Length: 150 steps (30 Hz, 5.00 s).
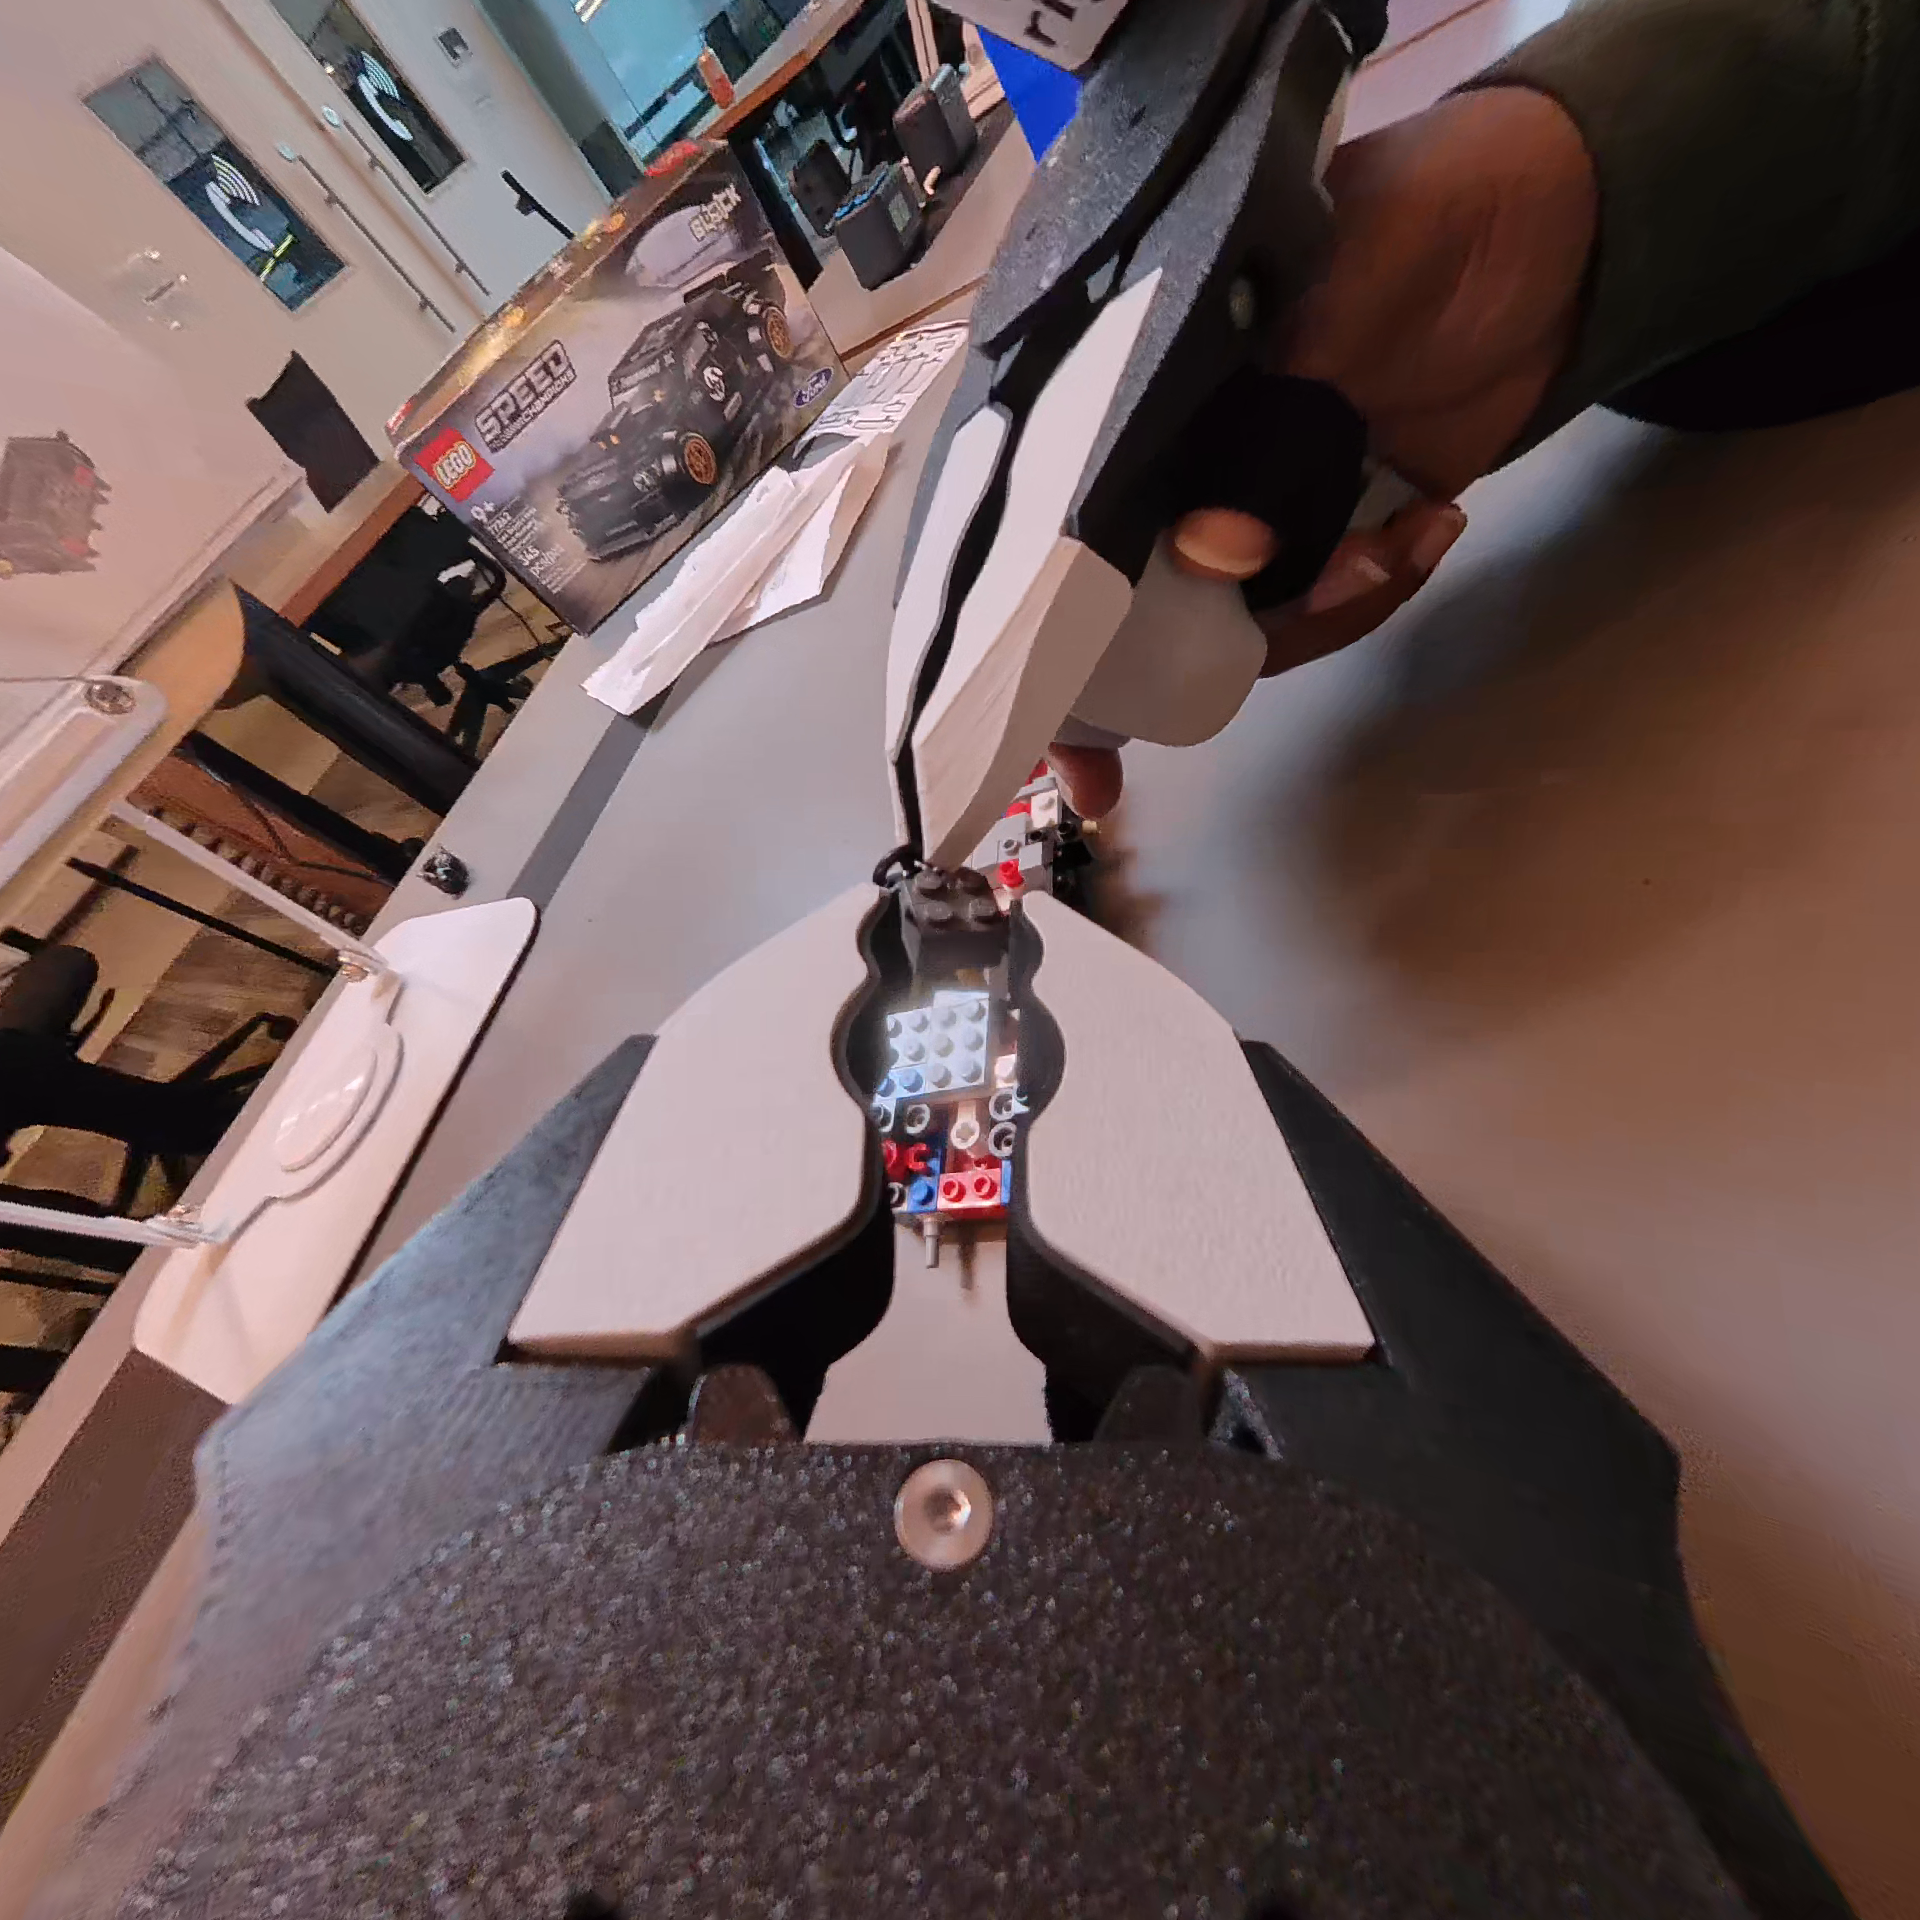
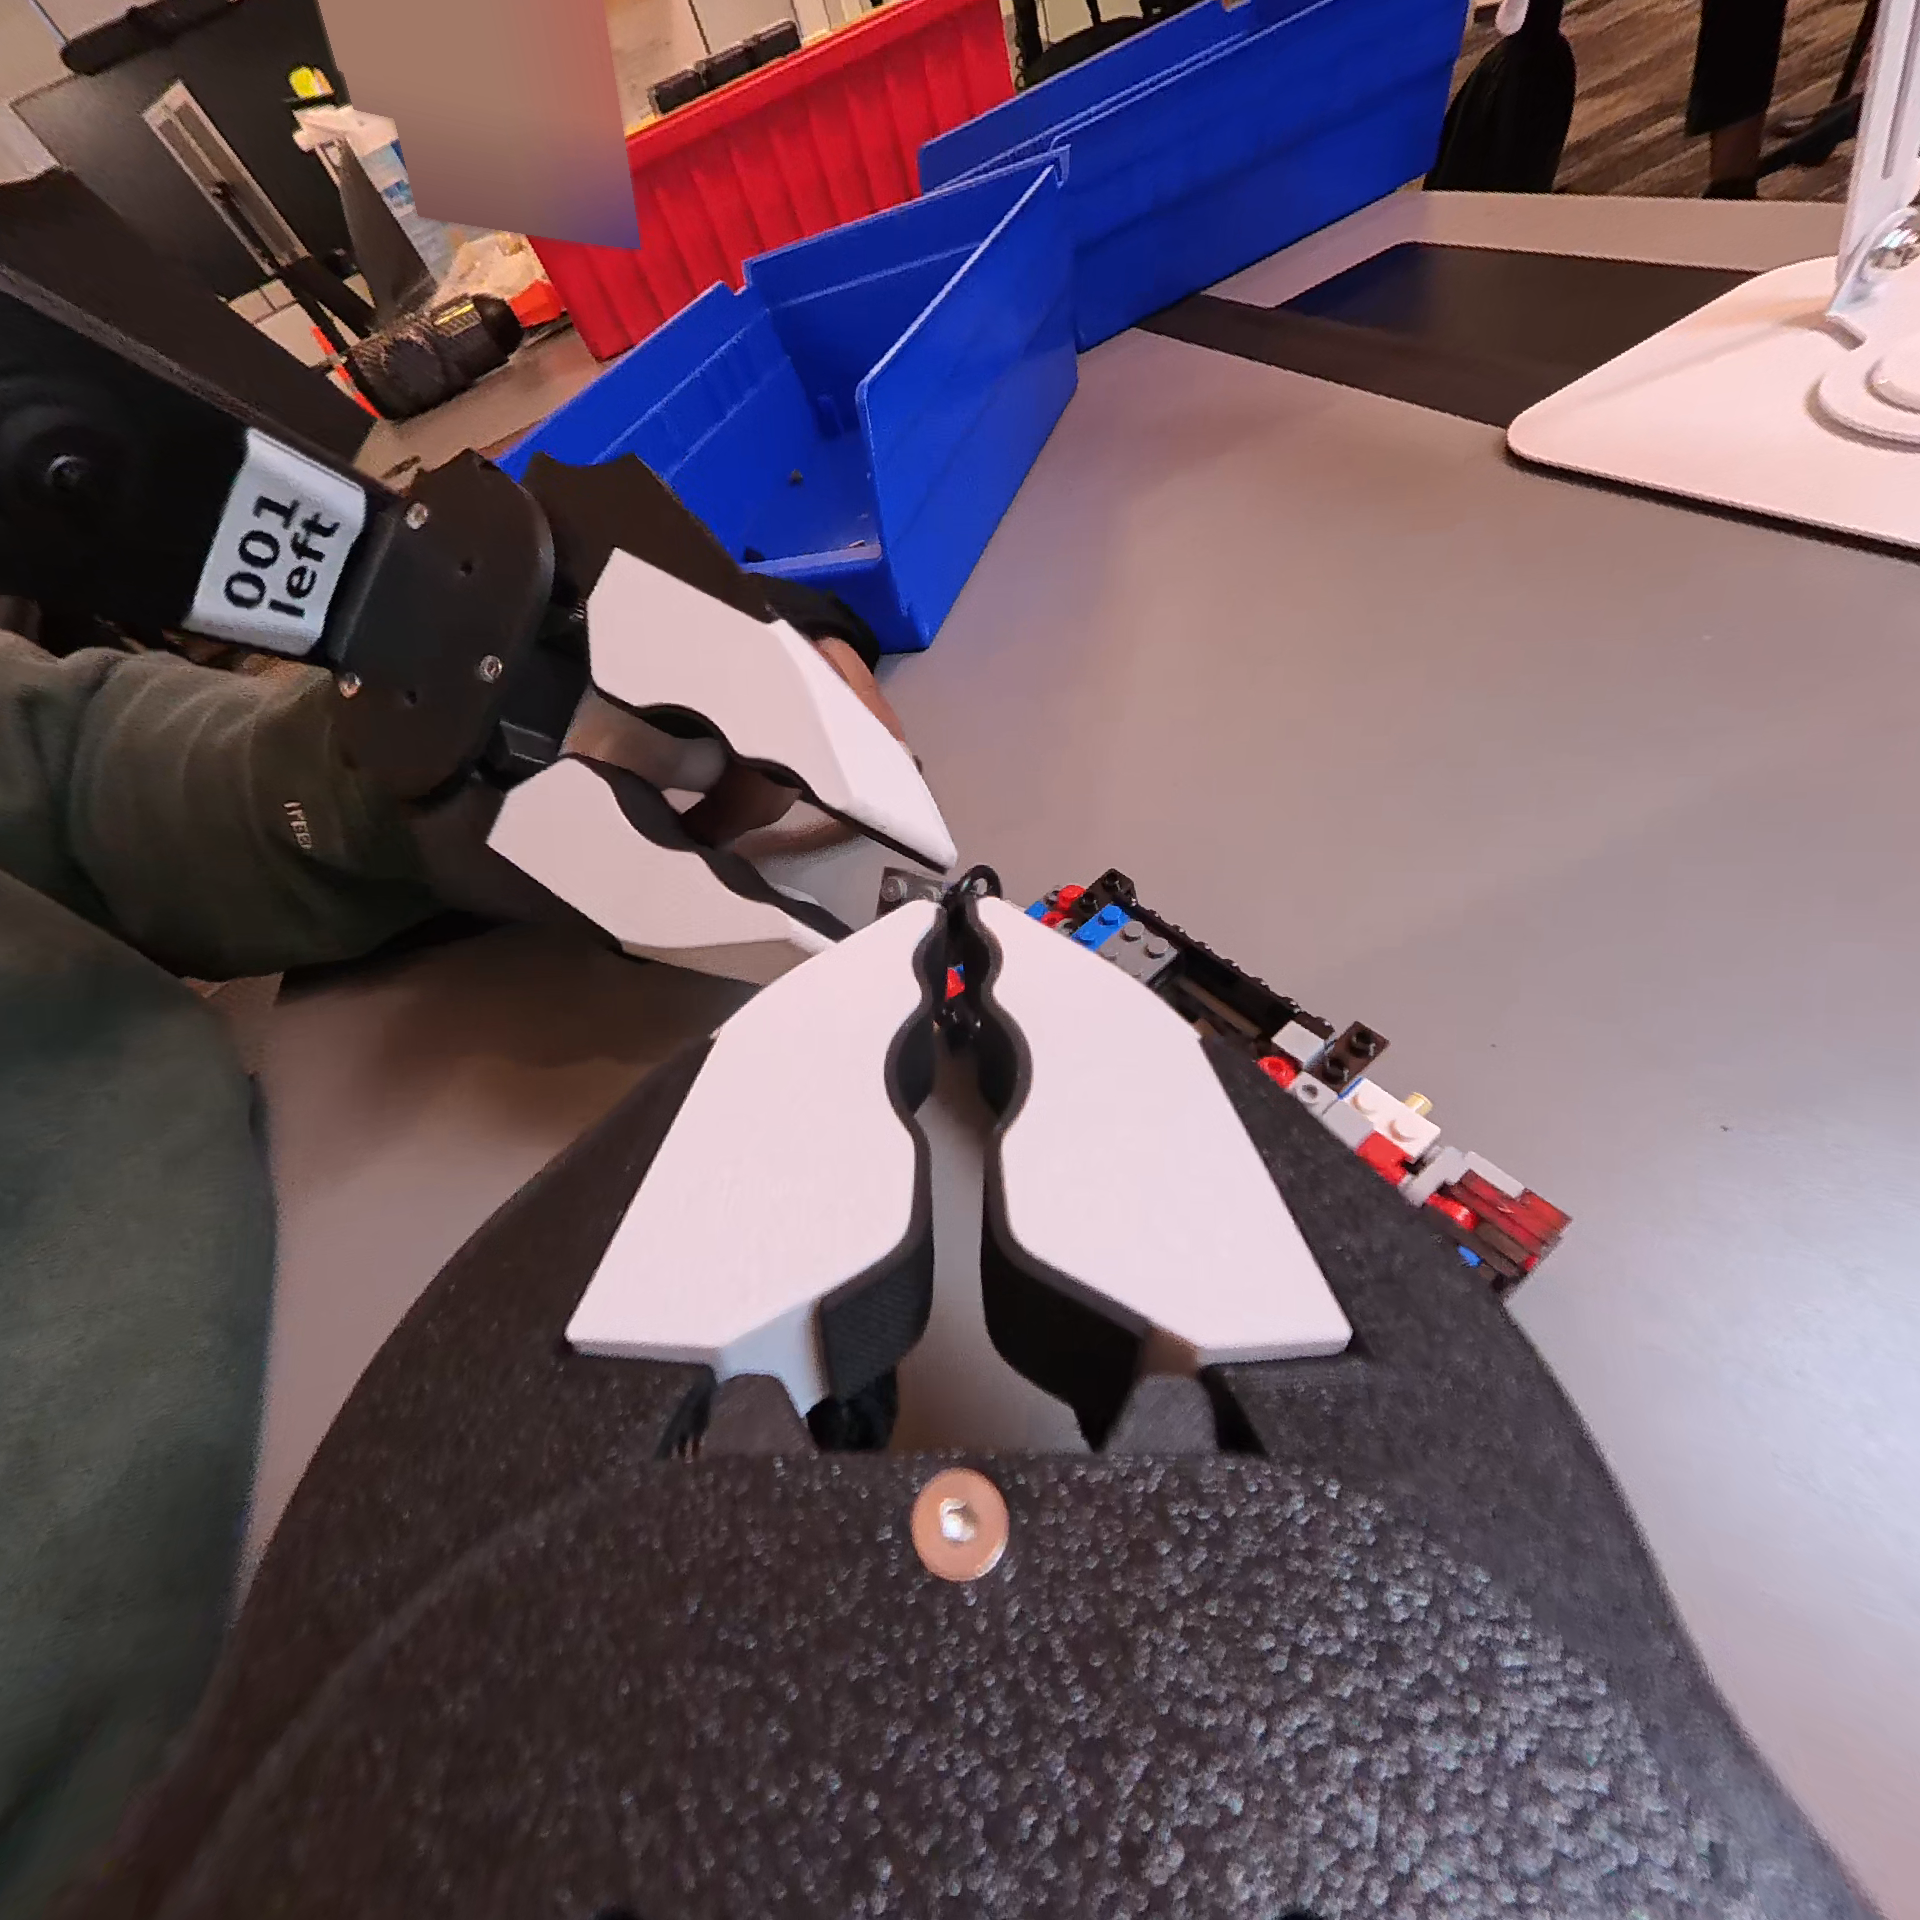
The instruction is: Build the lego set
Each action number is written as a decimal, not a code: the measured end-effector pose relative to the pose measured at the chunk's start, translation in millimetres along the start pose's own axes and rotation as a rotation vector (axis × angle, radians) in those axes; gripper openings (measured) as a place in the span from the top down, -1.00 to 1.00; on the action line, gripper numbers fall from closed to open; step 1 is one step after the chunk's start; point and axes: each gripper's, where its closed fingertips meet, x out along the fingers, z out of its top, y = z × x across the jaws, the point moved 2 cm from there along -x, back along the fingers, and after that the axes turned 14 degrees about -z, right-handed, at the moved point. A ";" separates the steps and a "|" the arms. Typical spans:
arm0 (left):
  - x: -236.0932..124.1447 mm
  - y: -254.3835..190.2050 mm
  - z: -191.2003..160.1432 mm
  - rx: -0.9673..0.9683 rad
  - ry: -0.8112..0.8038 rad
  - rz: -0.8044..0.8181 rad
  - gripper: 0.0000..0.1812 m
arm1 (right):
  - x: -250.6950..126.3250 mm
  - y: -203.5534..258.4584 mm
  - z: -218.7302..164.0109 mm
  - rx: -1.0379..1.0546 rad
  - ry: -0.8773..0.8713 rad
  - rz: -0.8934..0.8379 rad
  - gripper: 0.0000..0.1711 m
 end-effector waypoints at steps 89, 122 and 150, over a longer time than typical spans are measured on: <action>-21.9 -22.5 39.8 -0.127 -0.378 -0.265 0.79 | -36.5 42.2 10.3 -0.204 -0.083 0.264 0.80; -27.8 -31.4 54.6 -0.240 -0.491 -0.385 0.75 | -49.4 56.7 14.4 -0.401 -0.227 0.263 0.84; -28.4 -22.1 50.3 -0.258 -0.439 -0.341 0.87 | -44.6 47.1 12.0 -0.423 -0.220 0.197 0.86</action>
